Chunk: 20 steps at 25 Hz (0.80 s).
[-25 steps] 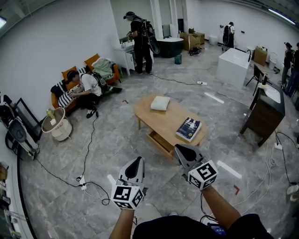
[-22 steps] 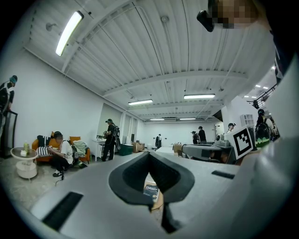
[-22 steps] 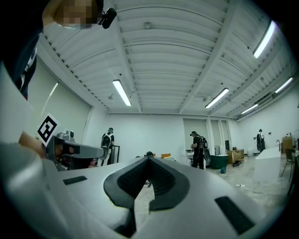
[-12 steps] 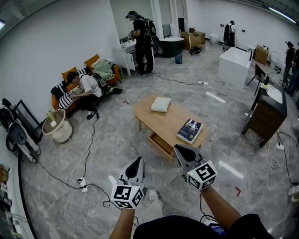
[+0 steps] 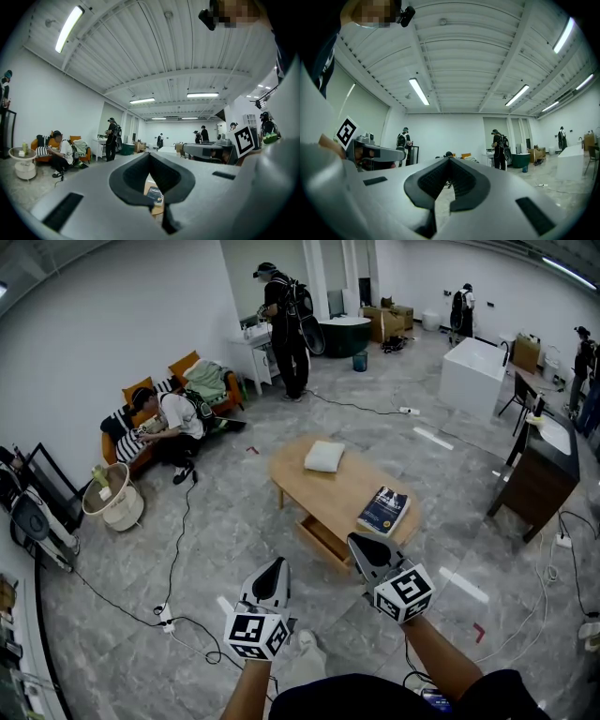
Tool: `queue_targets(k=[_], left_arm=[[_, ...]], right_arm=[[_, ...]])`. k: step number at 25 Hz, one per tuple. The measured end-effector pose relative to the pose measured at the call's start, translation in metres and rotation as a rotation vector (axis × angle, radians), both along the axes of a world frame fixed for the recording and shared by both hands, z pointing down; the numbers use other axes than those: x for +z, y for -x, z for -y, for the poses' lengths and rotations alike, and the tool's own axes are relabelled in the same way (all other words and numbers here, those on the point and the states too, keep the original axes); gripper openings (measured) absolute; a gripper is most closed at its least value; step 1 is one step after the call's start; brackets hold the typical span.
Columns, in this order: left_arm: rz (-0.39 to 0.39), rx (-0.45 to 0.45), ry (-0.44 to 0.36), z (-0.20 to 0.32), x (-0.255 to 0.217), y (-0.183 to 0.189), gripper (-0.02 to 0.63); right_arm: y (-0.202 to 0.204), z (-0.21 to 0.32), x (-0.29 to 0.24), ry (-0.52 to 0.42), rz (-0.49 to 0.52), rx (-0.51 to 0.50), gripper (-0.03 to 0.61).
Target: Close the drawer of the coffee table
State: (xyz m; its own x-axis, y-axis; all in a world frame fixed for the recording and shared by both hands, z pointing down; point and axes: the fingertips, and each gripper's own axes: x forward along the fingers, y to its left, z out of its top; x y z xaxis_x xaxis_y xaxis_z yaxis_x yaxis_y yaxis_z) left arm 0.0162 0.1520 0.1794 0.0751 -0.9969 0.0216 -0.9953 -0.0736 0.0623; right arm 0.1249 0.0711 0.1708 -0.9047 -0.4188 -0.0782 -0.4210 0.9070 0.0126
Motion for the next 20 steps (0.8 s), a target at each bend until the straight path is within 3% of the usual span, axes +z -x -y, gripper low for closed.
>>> queue_targets(k=[14, 20], left_arm=[[0.003, 0.066, 0.021, 0.07, 0.005, 0.032, 0.002], [-0.006, 0.076, 0.021, 0.097, -0.002, 0.064, 0.002]], right_arm=[[0.041, 0.068, 0.001, 0.019, -0.019, 0.026, 0.014], [0.073, 0.093, -0.003, 0.033, -0.024, 0.038, 0.014]])
